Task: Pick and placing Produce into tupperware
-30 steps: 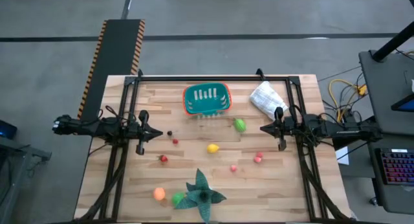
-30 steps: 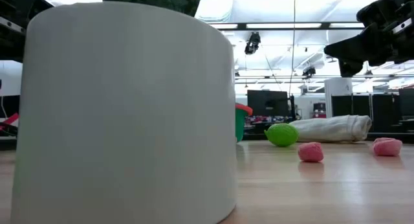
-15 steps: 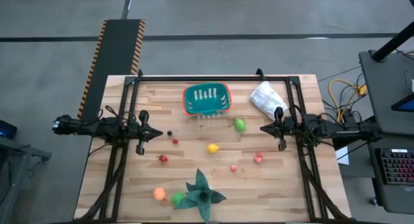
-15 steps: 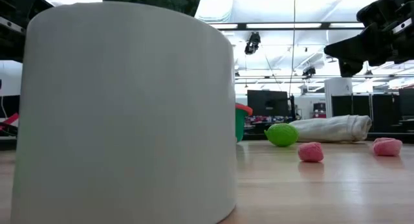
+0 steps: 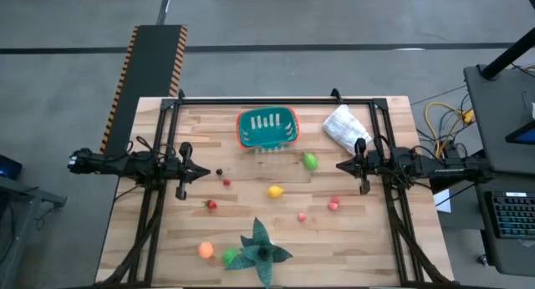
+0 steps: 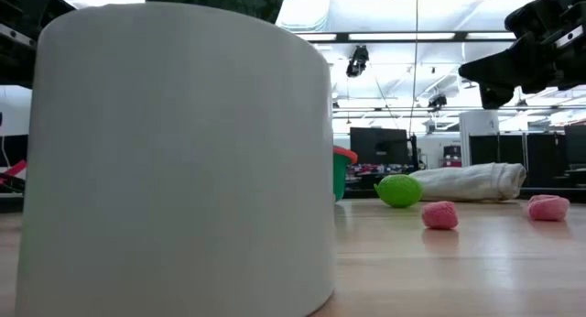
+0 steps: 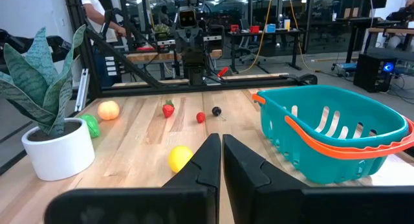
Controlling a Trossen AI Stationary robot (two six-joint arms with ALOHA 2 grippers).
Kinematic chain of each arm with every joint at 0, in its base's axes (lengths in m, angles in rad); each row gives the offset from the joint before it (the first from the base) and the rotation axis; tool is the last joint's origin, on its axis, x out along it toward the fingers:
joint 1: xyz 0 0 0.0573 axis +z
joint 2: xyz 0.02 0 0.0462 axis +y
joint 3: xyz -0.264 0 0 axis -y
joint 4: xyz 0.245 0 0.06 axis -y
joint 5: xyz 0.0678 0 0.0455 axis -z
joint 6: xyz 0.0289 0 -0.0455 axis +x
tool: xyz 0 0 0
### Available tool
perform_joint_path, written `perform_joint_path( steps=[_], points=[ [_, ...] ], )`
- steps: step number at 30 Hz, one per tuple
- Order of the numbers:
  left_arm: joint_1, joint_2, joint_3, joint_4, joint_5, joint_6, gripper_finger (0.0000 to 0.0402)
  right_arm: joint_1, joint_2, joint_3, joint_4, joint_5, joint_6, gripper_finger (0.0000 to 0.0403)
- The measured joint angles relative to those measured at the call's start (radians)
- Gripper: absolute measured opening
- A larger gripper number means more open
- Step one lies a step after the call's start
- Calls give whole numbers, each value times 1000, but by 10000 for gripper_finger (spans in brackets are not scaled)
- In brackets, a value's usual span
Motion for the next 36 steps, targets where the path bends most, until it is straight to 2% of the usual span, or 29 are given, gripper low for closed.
perform_joint_path(
  steps=[36],
  points=[
    [0,0,0,0,0,4,0,0,0,0,8,0,23,9]
  ],
)
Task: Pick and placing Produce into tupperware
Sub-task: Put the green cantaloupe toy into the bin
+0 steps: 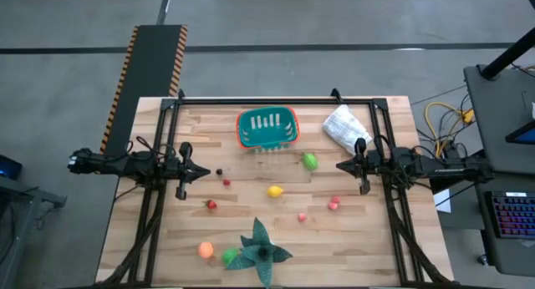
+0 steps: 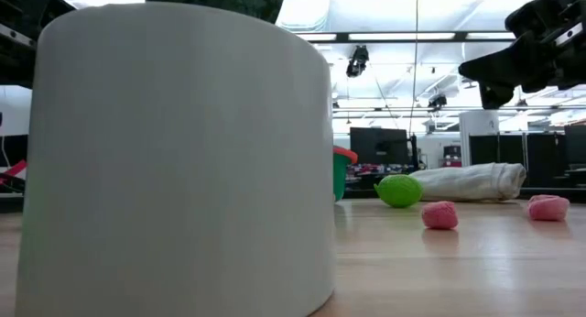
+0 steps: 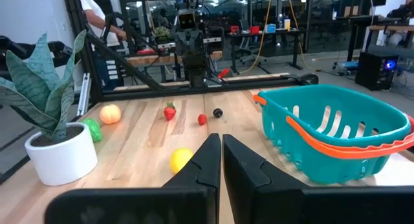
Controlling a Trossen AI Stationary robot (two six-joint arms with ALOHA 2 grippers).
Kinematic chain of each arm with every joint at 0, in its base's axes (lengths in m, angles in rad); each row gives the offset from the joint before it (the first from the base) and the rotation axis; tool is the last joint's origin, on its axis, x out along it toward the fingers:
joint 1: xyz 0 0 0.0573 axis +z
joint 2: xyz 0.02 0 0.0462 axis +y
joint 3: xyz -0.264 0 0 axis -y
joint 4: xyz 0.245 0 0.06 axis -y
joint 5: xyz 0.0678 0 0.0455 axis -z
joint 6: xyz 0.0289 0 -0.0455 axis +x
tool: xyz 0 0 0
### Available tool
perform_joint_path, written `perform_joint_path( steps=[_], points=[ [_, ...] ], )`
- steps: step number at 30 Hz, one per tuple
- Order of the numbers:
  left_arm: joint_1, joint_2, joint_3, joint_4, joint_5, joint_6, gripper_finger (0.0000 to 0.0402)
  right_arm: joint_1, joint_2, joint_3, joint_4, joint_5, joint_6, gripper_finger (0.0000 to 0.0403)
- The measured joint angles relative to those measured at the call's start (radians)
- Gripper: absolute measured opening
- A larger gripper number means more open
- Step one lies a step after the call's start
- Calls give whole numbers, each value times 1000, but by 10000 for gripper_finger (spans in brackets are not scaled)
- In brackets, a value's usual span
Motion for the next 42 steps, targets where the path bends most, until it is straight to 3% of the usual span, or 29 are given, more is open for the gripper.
perform_joint_path(
  steps=[19,22,27,34,39,42],
  points=[
    [0,0,-2,109,-24,-11,0,0,-1,0,166,0,18,17],
    [0,0,-2,138,-23,13,0,0,9,1,164,28,11,49],
    [0,0,-2,211,-24,78,0,0,56,34,160,105,27,137],
    [0,0,-1,251,-56,103,16,0,213,178,158,134,12,250],
    [0,1,-1,250,-56,158,38,-1,382,335,114,242,46,279],
    [0,1,-1,251,-56,162,44,0,489,458,-28,318,102,279]
  ],
)
